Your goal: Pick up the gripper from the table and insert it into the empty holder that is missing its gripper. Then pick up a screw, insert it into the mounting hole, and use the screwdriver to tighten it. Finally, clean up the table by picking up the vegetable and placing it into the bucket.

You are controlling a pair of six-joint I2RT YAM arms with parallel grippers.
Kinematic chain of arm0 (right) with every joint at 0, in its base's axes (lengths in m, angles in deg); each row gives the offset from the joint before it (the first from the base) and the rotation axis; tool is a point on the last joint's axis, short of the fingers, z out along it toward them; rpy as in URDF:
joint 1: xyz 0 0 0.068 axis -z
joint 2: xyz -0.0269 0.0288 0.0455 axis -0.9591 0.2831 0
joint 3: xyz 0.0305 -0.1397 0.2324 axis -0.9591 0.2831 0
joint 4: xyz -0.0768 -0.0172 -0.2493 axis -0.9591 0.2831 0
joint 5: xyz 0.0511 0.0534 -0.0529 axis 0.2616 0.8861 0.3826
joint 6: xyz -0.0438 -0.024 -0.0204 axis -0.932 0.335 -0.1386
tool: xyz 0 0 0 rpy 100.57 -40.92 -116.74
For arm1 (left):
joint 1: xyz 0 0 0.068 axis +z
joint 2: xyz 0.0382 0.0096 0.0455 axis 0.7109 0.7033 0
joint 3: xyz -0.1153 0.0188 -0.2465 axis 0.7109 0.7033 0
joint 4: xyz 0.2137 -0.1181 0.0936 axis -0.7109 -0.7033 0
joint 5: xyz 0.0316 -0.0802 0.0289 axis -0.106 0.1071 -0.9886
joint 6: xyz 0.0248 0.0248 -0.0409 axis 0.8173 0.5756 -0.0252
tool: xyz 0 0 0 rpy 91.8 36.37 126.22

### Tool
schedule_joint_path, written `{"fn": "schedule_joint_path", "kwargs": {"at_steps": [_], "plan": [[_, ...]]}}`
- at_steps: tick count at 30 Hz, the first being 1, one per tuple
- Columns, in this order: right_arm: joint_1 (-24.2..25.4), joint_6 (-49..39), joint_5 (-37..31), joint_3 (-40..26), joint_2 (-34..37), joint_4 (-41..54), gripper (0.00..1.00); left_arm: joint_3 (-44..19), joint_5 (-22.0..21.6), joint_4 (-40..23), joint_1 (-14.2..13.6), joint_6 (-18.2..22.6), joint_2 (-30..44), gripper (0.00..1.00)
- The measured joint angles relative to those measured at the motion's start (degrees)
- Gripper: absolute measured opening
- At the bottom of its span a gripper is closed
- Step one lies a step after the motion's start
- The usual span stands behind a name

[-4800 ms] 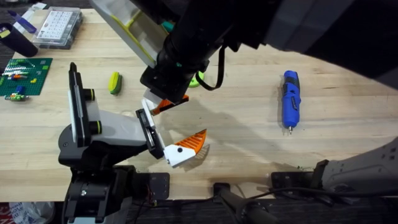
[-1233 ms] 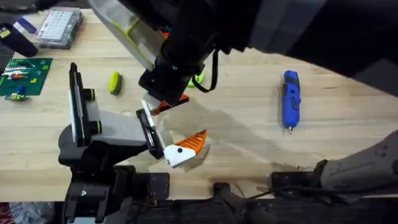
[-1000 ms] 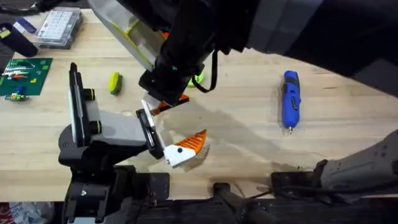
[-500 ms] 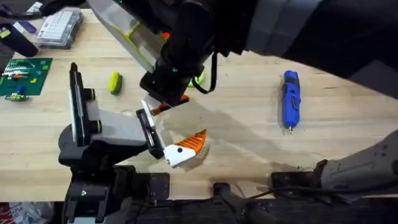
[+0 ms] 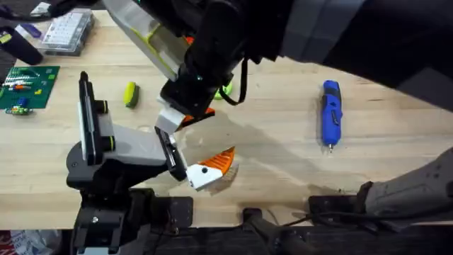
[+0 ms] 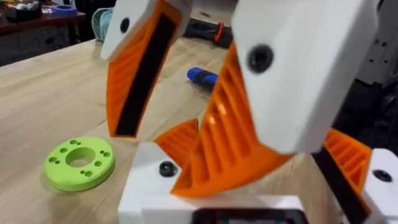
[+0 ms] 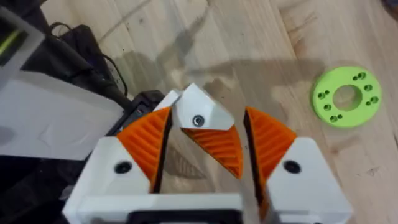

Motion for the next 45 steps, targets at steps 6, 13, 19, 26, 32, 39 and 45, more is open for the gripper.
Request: {"fn": "schedule_joint_path", "kwargs": {"at_steps": [6, 13, 19, 26, 32, 39, 45], "plan": [[0.33, 0.03, -0.61, 0.0, 0.0, 0.02, 0.816, 0.0, 0.0, 0.0, 0.0, -0.02, 0.0, 0.987], [0.63, 0.02, -1.31, 0.0, -0.04, 0.07, 0.947, 0.0, -0.04, 0.0, 0.0, -0.15, 0.02, 0.986], [0.63, 0.0, -1.33, 0.0, -0.02, 0.07, 0.949, 0.0, -0.05, 0.0, 0.0, -0.2, 0.0, 0.985], [0.61, 0.0, -1.07, 0.0, -0.15, 0.13, 0.949, 0.0, -0.24, 0.02, 0.11, -0.43, 0.02, 0.469], [0.59, 0.0, -1.02, 0.02, -0.15, 0.0, 0.95, 0.0, -0.15, 0.0, 0.11, -0.36, 0.0, 0.099], [-0.13, 0.02, -0.13, 0.15, -0.15, -0.37, 0.95, 0.0, 0.02, 0.0, 0.11, 0.18, 0.0, 0.006], [-0.13, 0.02, -0.08, 0.17, -0.15, -0.37, 0.95, 0.0, 0.02, 0.0, 0.11, 0.24, 0.0, 0.005]]}}
